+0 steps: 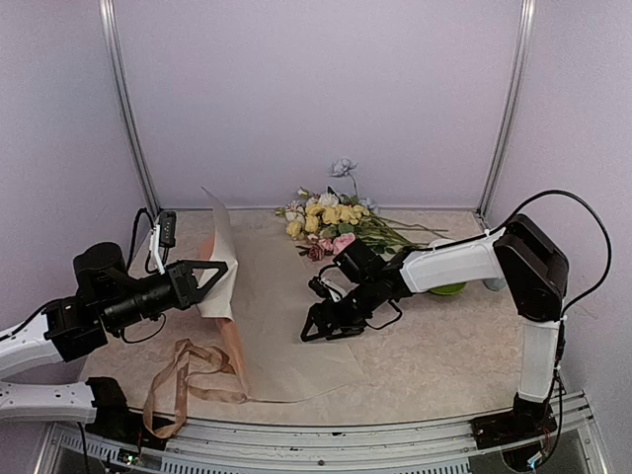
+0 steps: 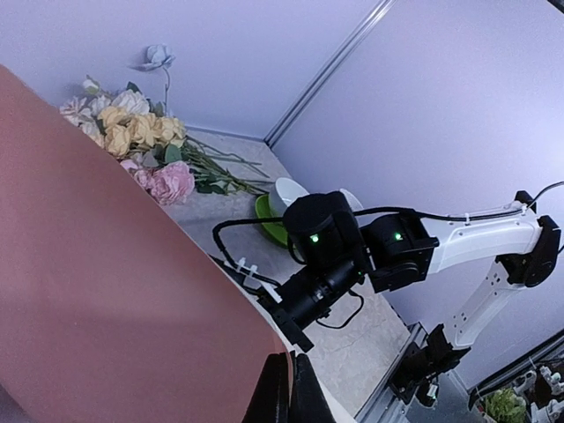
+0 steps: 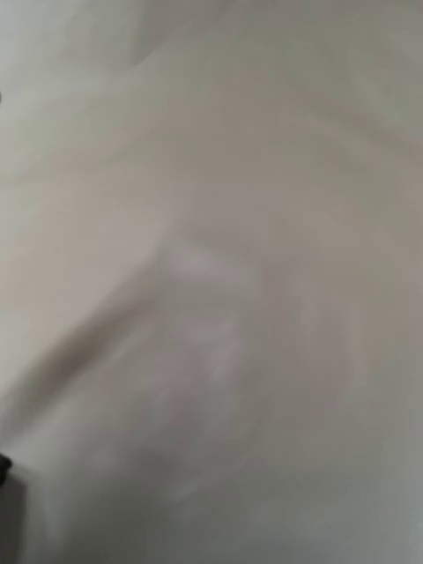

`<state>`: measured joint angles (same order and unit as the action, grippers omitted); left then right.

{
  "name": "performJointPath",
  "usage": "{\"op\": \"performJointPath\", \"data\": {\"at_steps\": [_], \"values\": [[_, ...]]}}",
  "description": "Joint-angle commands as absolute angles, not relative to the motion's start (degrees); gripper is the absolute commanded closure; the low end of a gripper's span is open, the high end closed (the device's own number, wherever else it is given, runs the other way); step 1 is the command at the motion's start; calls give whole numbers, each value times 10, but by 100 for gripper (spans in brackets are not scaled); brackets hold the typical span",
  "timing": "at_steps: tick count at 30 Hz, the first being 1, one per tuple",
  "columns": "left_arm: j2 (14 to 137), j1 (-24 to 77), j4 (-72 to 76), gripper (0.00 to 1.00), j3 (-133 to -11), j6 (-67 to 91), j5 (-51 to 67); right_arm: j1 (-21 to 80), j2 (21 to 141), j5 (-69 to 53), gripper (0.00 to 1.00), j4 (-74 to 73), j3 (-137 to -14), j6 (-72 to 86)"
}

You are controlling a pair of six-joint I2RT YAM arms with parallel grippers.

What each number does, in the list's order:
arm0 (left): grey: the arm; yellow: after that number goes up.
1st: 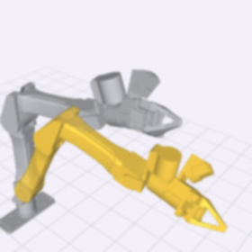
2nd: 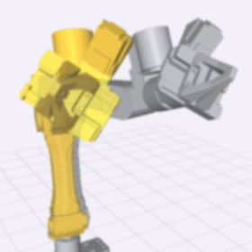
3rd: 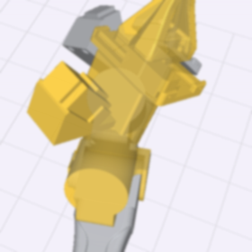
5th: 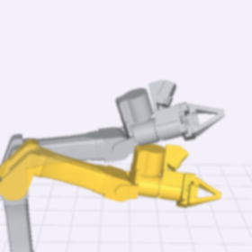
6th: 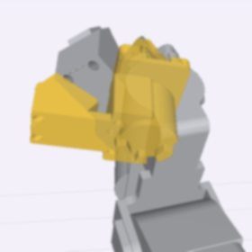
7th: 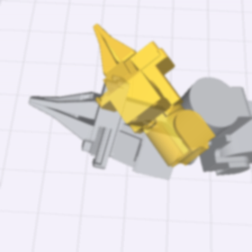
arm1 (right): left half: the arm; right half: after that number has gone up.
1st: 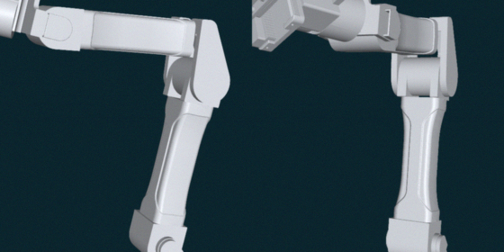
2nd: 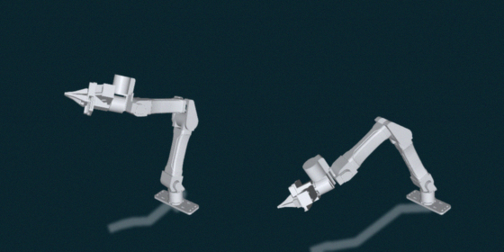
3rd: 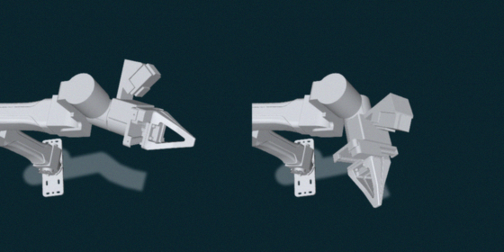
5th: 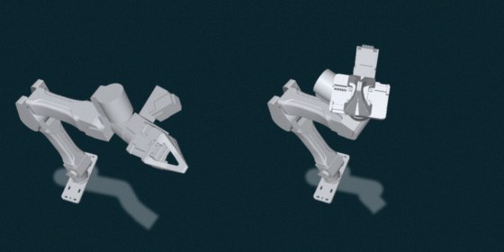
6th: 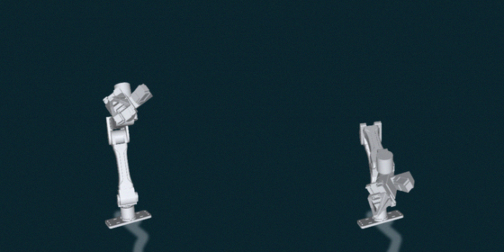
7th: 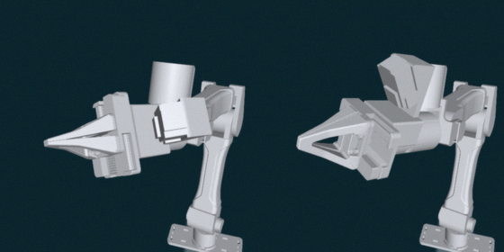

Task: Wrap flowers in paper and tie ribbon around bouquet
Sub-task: Unfold the folded wrapping paper at the center of the board.

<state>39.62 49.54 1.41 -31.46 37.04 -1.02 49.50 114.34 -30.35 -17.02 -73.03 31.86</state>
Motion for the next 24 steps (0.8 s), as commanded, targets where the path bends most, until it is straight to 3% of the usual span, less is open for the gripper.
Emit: {"op": "performJointPath", "data": {"at_steps": [1, 7, 9, 14, 24], "values": [[412, 511, 79, 100, -368, 340, 6, 500, 1134, -352, 17, -120, -723, 353], [421, 518, 49, 100, -438, 275, -67, 496, 1049, -261, 17, -250, -790, 184], [428, 519, 46, 100, -459, 258, -91, 527, 996, -198, 19, -256, -788, 109], [453, 519, 70, 100, -488, 237, -101, 664, 870, -71, 14, -195, -712, -59], [529, 519, 82, 100, -554, 187, -122, 776, 806, 90, 2, -90, -559, -56]]}}
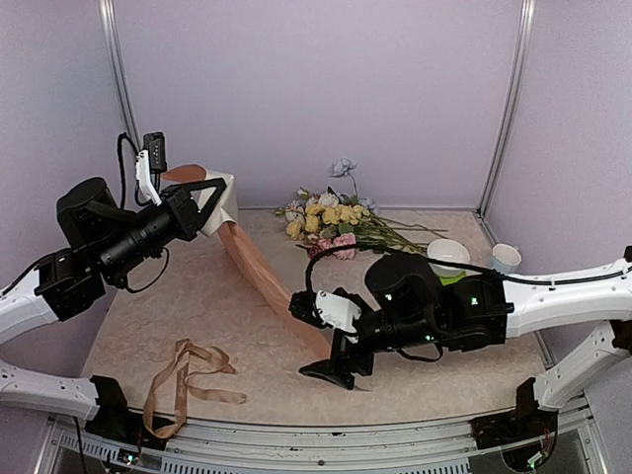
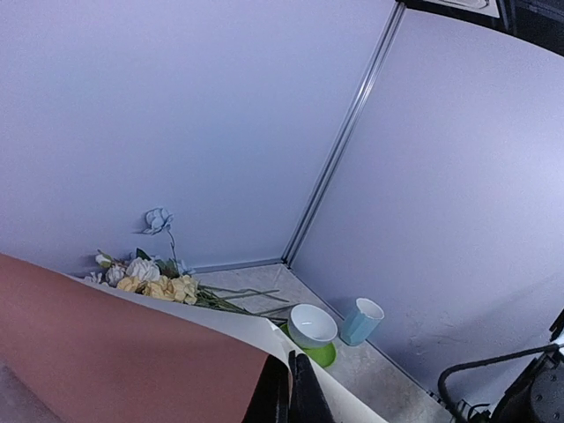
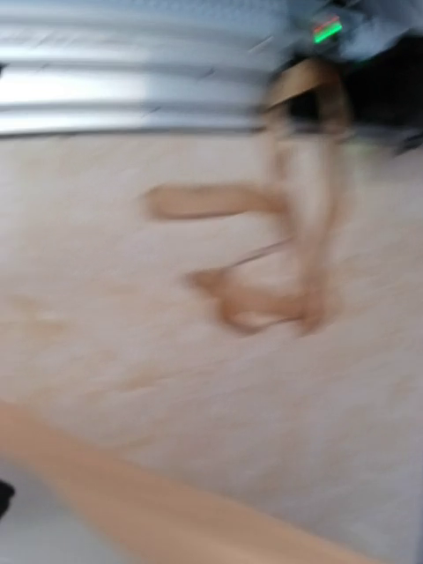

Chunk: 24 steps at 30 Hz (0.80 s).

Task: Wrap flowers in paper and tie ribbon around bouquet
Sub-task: Unfold the folded wrapping paper at the center of the board.

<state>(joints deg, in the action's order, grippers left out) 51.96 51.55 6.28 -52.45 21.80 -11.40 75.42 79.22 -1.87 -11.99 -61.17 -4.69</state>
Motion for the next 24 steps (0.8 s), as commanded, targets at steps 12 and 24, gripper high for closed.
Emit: {"op": "performJointPath", "data": {"at_steps": [12, 24], "values": [[549, 519, 72, 100, -569, 179, -121, 742, 760, 142, 5, 46, -383, -40], [528, 514, 24, 100, -598, 171, -160, 650, 756, 132, 99, 78, -391, -50]]}}
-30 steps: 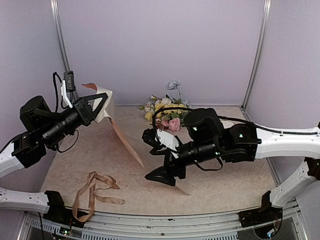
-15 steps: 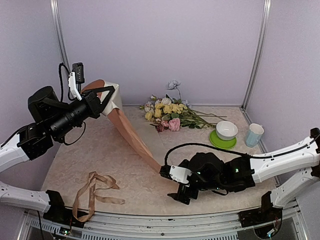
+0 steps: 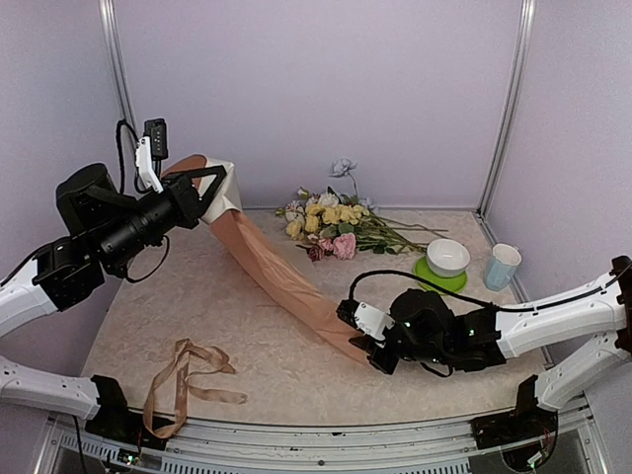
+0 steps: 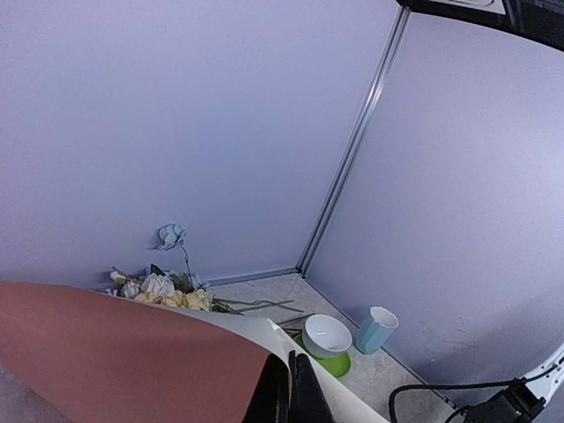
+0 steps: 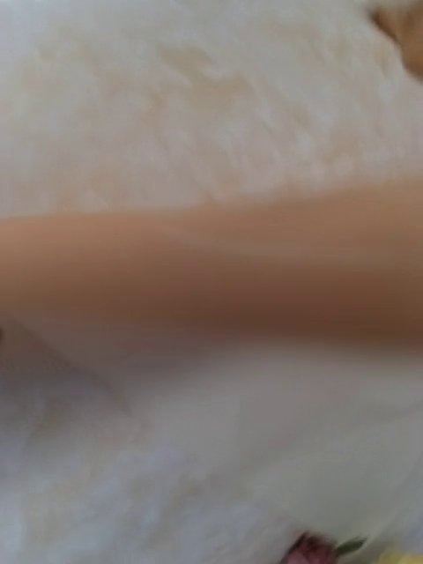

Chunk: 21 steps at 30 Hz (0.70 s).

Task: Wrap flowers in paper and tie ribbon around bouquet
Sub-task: Unfold the folded wrapping paper at the center of the board.

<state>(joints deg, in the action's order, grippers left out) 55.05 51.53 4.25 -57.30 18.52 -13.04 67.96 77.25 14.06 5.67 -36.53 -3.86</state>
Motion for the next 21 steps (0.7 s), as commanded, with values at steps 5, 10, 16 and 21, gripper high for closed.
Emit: {"op": "performJointPath", "data": {"at_steps": [5, 10, 16, 21], "values": [[513, 481, 0, 100, -608, 163, -179, 610, 720, 129, 100, 33, -486, -94], [513, 425, -8, 100, -645, 152, -150, 586, 719, 210, 100, -58, -679, -169], [565, 401, -31, 100, -716, 115, -46, 587, 747, 276, 100, -83, -885, -336], [606, 400, -44, 100, -762, 100, -13, 590, 777, 348, 100, -94, -984, -436]]}}
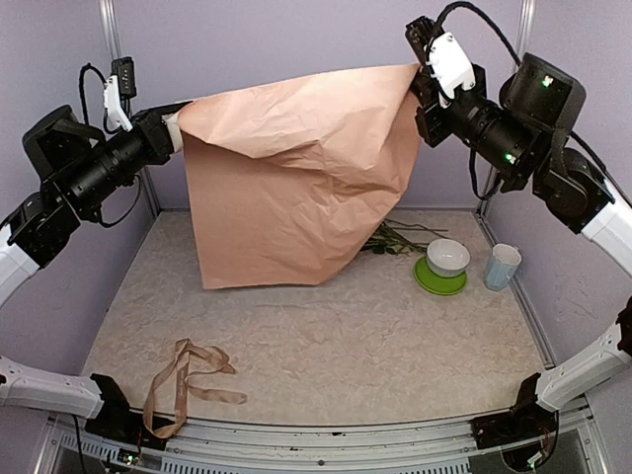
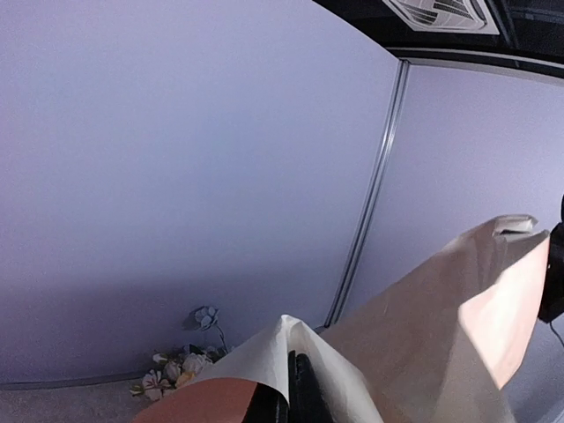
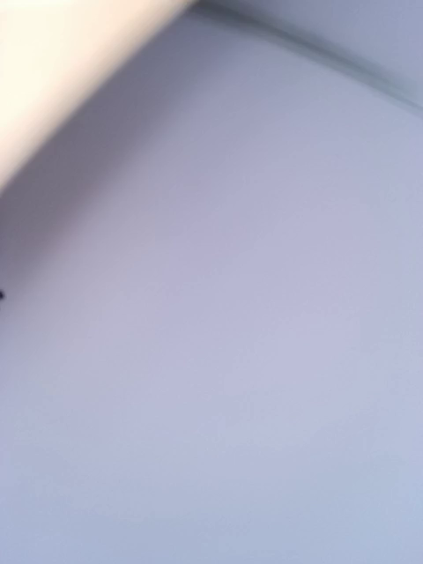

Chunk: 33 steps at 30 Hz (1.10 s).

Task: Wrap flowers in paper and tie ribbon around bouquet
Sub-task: Unfold the folded wrapping paper at the center of the board.

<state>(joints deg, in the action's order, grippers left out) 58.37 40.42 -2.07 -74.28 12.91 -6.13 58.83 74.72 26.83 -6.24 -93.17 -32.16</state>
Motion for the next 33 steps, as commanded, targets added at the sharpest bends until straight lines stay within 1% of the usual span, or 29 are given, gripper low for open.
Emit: {"op": "performJointPath", "data": {"at_steps": [1, 4, 7, 9, 12, 13, 15, 17, 22, 25, 27, 28, 29, 30, 31, 33], "values": [[609, 399, -40, 100, -764, 94, -15, 595, 780, 367, 100, -89, -996, -458], [609, 391, -40, 100, -764, 83, -15, 624, 779, 423, 100, -55, -1004, -535], [599, 385, -45, 100, -732, 89, -9, 668, 769, 466, 100, -40, -963, -583], [588, 383, -48, 100, -694, 105, -2, 690, 762, 491, 100, -59, -913, -572], [570, 379, -68, 100, -630, 132, -4, 713, 757, 486, 100, -179, -870, -476], [564, 374, -79, 100, -611, 141, -4, 714, 756, 466, 100, -229, -861, -429], [556, 353, -108, 100, -571, 158, -3, 715, 752, 377, 100, -306, -834, -338], [547, 325, -132, 100, -520, 180, 3, 721, 755, 286, 100, -355, -804, -279], [517, 273, -168, 100, -431, 233, 36, 740, 834, 22, 100, -442, -811, -166], [526, 253, -187, 100, -406, 234, 54, 747, 901, -108, 87, -454, -813, -141], [543, 244, -195, 100, -398, 230, 66, 752, 930, -180, 78, -436, -805, -138], [552, 241, -198, 100, -396, 227, 73, 754, 939, -210, 70, -427, -803, -138], [560, 239, -201, 100, -395, 222, 80, 754, 945, -238, 61, -420, -801, -140], [567, 237, -202, 100, -395, 217, 85, 754, 948, -260, 53, -412, -800, -142], [573, 235, -204, 100, -395, 214, 89, 754, 948, -275, 48, -406, -800, -145], [581, 229, -215, 100, -400, 199, 95, 752, 938, -280, 41, -394, -799, -148]]}}
